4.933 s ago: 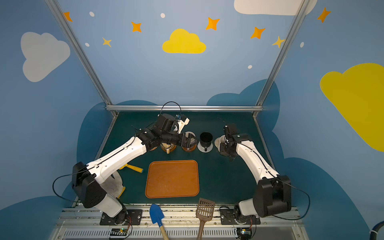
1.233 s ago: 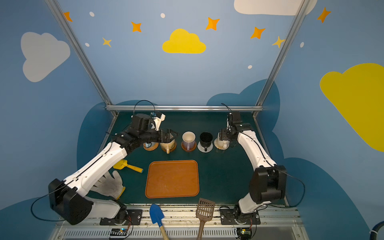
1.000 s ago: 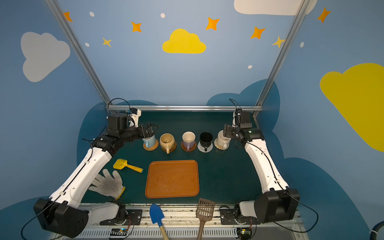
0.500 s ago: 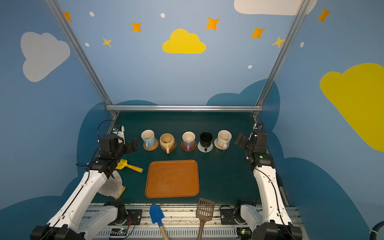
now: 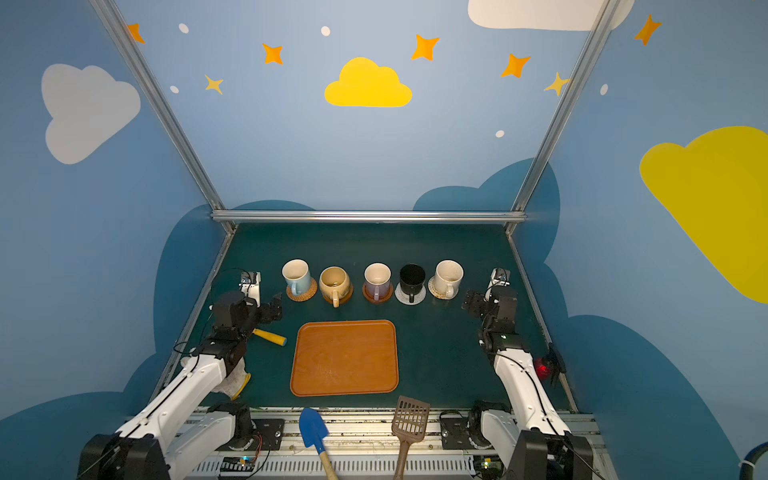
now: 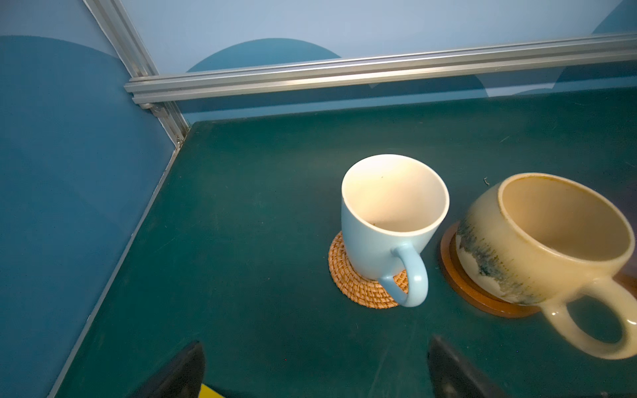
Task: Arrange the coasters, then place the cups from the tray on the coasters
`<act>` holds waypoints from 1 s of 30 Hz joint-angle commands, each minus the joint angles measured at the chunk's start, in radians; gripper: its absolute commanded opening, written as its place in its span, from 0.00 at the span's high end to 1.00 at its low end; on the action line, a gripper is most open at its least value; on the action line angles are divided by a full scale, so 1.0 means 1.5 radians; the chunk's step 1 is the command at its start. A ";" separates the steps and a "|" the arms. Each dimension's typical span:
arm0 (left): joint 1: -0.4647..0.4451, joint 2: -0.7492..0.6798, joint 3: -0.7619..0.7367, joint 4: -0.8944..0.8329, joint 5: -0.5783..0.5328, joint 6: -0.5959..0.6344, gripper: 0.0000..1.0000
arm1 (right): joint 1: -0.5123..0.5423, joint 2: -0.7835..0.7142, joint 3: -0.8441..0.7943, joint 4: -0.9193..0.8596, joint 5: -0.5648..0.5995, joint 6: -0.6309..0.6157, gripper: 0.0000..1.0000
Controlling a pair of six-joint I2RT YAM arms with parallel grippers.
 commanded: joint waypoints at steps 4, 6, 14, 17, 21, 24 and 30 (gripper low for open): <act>-0.004 0.047 -0.051 0.141 -0.012 0.027 0.00 | 0.032 0.009 -0.081 0.156 0.041 -0.033 0.07; 0.003 0.068 -0.075 0.205 0.012 0.027 0.00 | 0.031 0.012 -0.102 0.195 0.043 -0.030 0.07; 0.015 0.189 -0.092 0.365 0.076 0.020 0.00 | 0.051 0.050 -0.159 0.331 0.035 -0.075 0.08; 0.021 0.195 -0.088 0.361 0.079 0.020 0.00 | 0.051 0.069 -0.161 0.347 0.038 -0.079 0.08; 0.029 0.242 -0.099 0.437 0.108 0.020 0.00 | 0.051 0.118 -0.160 0.406 0.026 -0.082 0.08; 0.030 0.281 -0.113 0.499 0.120 0.025 0.00 | 0.051 0.159 -0.143 0.418 0.018 -0.089 0.07; 0.052 0.366 -0.103 0.569 0.139 0.002 0.00 | 0.048 0.208 -0.115 0.435 0.002 -0.102 0.07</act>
